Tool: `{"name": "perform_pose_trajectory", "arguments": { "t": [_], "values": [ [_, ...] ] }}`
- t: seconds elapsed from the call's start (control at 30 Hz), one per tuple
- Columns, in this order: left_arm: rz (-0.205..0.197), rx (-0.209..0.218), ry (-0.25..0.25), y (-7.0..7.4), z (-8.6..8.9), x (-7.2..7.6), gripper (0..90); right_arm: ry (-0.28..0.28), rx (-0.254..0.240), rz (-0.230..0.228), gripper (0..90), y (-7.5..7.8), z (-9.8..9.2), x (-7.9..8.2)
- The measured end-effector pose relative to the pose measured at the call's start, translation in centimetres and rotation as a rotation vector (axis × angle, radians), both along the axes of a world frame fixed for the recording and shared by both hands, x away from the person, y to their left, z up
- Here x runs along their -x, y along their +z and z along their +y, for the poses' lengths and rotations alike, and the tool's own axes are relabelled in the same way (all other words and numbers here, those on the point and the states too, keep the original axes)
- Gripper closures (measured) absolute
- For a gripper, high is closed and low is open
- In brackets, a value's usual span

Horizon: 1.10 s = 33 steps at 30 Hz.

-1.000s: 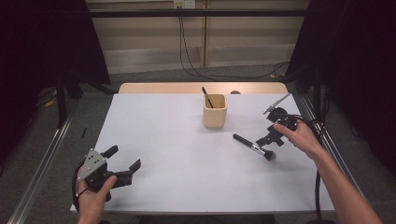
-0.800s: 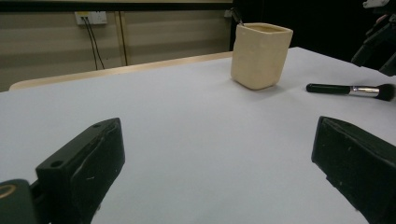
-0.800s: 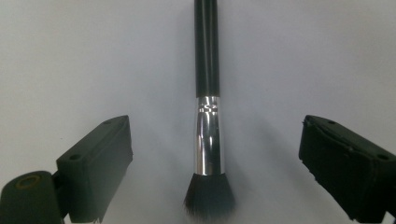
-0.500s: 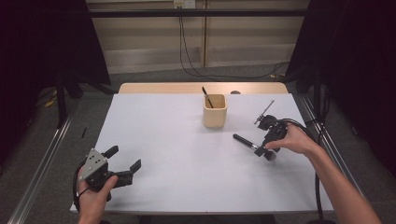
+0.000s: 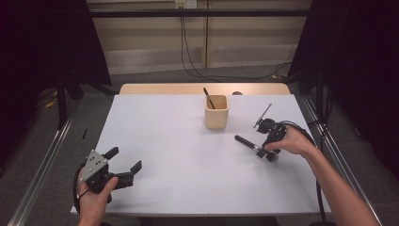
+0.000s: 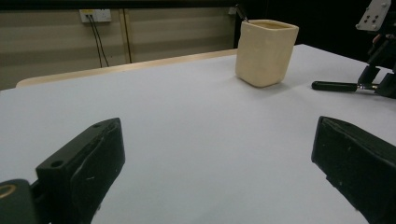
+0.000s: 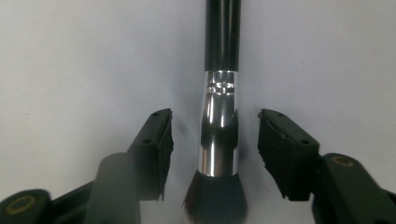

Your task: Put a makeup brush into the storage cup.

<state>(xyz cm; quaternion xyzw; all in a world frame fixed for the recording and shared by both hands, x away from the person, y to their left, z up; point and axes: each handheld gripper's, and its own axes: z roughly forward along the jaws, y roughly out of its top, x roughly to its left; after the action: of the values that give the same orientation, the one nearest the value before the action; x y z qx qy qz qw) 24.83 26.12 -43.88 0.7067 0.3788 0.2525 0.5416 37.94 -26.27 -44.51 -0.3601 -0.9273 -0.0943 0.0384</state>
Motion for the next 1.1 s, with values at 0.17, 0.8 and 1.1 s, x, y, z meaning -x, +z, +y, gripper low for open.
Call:
{"name": "perform_pose_trajectory", "arguments": {
  "t": [0.17,0.8,1.1],
  "values": [
    [0.001,0.001,0.0,-0.01,0.01,0.01,2.7,0.022,0.018,0.001,48.5,-0.49,0.4,0.15],
    [0.009,-0.015,0.0,-0.08,-0.05,-0.05,3.0,0.002,0.099,-0.053,71.2,-0.43,0.82,0.13],
    [0.009,-0.015,0.0,-0.09,0.01,-0.09,3.0,-0.022,0.076,-0.039,71.2,-0.19,0.55,0.13]
  ]
}}
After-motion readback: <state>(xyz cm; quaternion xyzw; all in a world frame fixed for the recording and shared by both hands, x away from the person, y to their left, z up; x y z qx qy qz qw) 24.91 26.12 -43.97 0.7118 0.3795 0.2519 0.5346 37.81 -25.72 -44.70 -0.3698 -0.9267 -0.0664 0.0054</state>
